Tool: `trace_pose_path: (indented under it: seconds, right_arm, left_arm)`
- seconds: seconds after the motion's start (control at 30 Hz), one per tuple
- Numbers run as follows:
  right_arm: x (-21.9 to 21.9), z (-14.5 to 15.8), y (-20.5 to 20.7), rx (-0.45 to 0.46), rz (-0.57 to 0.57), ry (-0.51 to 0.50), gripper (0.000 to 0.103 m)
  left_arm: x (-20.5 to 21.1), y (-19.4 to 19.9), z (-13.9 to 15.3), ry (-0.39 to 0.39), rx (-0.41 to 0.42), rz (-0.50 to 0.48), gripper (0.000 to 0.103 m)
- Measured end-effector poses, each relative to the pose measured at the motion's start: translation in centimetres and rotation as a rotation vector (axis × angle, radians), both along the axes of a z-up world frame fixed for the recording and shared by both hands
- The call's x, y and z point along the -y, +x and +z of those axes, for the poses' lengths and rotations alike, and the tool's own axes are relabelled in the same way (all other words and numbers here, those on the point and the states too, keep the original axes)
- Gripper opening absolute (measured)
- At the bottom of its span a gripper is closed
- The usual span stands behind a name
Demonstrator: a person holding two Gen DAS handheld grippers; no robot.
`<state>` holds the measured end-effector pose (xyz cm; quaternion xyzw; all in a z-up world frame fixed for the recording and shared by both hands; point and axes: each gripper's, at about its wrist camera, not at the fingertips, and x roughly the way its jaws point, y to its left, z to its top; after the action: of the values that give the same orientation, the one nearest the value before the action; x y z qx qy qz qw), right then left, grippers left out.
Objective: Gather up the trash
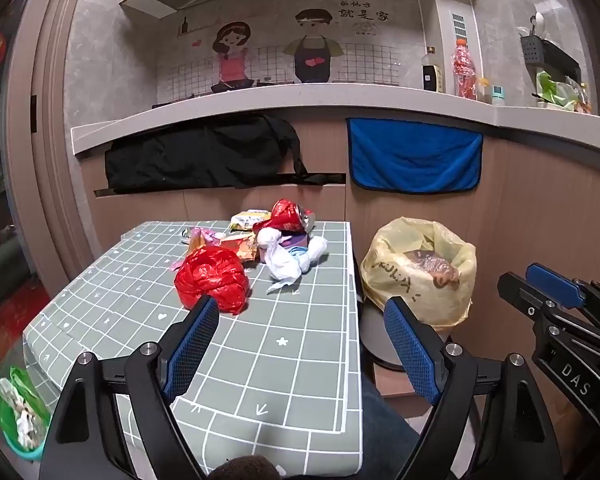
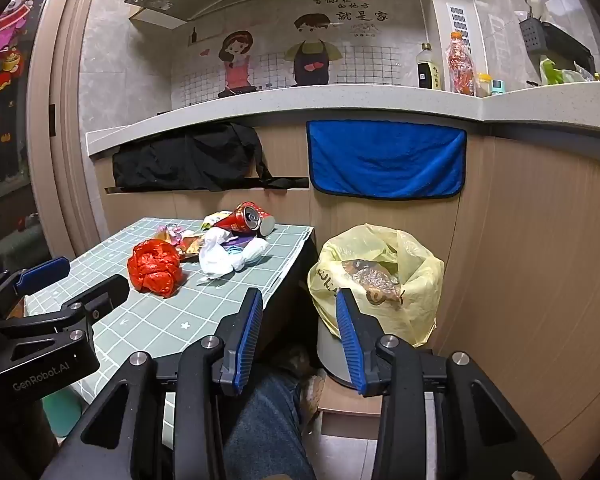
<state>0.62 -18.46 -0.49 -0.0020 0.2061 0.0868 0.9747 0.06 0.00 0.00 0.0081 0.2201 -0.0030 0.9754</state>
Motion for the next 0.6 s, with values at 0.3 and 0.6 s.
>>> trace_pose_path:
  seconds: [0.3, 0.6]
  right_arm:
    - [0.1, -0.06, -0.02, 0.004, 0.0, 0.008, 0.036]
    - [0.1, -0.07, -0.15, 0.008, -0.002, 0.006, 0.036]
  left_arm:
    - [0.01, 0.0, -0.02, 0.004, 0.013, -0.001, 0.084]
    - [0.16, -0.2, 0.78, 0.007, 0.021, -0.005, 0.084]
